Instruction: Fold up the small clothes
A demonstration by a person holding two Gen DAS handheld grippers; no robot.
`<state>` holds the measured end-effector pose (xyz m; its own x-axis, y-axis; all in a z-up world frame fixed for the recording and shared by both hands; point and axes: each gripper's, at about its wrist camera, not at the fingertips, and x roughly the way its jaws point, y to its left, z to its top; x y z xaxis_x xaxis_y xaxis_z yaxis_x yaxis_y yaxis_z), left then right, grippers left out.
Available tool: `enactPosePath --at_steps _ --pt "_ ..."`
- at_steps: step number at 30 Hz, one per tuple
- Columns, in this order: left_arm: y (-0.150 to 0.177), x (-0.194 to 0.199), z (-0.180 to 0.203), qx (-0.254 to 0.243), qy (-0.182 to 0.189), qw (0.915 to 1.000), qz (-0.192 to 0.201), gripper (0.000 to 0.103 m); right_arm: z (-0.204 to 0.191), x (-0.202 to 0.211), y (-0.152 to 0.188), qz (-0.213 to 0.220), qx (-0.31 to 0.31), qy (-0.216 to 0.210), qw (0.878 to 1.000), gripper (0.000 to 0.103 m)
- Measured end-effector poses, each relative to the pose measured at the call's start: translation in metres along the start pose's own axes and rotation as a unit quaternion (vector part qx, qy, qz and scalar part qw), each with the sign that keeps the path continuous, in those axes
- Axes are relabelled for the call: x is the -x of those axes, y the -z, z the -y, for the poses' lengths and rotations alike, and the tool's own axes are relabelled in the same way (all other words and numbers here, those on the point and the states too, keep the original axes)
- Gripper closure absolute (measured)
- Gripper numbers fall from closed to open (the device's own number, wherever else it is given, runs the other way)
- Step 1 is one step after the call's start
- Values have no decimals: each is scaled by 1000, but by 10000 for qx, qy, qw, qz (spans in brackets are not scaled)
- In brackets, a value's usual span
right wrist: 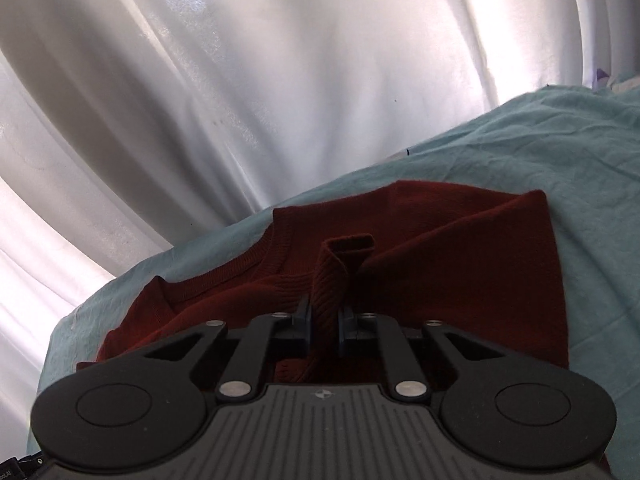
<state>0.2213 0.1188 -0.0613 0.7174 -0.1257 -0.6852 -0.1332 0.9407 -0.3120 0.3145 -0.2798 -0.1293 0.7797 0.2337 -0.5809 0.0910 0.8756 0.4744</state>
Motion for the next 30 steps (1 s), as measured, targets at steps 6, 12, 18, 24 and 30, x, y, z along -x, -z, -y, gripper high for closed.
enactPosePath --at_steps 6,12,18,24,30 --pt "-6 -14 13 -370 -181 9991 38 29 -13 22 -4 1095 1083 1233 9803 92" --pt "-10 -22 18 -398 -232 9989 5 29 10 28 -1 985 621 1778 9771 85" --pt "-17 -32 47 -640 52 9979 39 28 -30 13 18 335 782 197 9962 82" --pt "-14 -82 73 -1260 -489 9907 -147 27 -60 -32 40 65 1923 291 9809 87" --pt "-19 -92 60 -1329 -1082 9852 48 11 -8 -34 16 479 1793 1317 9738 87"
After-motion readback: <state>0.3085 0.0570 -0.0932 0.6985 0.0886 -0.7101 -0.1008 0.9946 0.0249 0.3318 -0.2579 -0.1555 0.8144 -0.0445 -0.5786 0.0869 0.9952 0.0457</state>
